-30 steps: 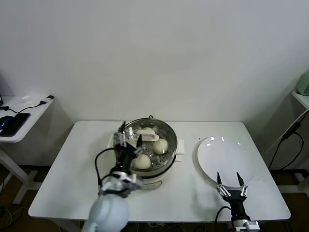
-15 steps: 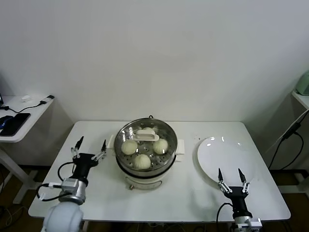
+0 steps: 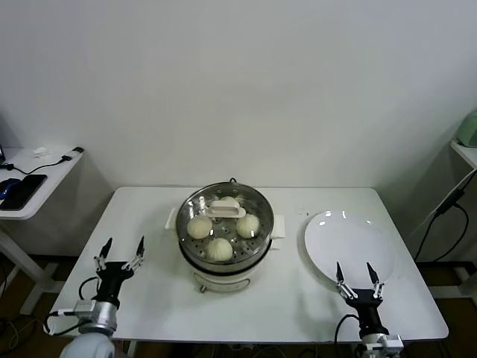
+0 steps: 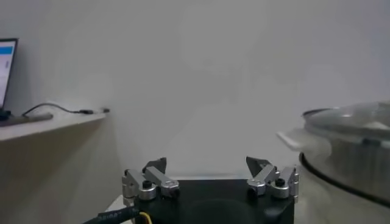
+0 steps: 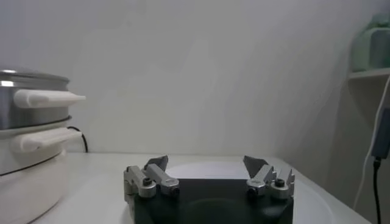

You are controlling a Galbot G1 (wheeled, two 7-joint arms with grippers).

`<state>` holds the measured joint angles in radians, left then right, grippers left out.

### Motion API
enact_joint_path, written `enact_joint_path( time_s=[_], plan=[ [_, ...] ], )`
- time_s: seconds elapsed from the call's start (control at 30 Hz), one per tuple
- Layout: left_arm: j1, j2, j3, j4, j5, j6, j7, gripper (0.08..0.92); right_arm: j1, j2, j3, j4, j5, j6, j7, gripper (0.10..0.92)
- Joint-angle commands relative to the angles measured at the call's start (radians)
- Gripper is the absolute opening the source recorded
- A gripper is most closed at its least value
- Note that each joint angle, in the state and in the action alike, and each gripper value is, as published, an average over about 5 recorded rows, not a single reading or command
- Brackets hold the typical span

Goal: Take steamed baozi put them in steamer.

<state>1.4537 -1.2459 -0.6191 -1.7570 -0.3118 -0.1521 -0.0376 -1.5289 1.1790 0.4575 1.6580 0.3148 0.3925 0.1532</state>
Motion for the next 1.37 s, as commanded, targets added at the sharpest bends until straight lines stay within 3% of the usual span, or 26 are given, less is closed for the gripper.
enact_joint_path(
  time_s=[0.03,1.37],
  plan=[
    [0.019,0.011,-0.009,0.101,-0.065,-0.098,0.012,0.823,0.000,-0.002,-0.002,0.001,0.001,-0.012,0.000,0.823],
    [0.041,0.005,0.023,0.089,-0.010,-0.125,0.016,0.823,-0.025,-0.008,-0.003,0.015,0.021,-0.002,-0.012,0.823]
  ],
)
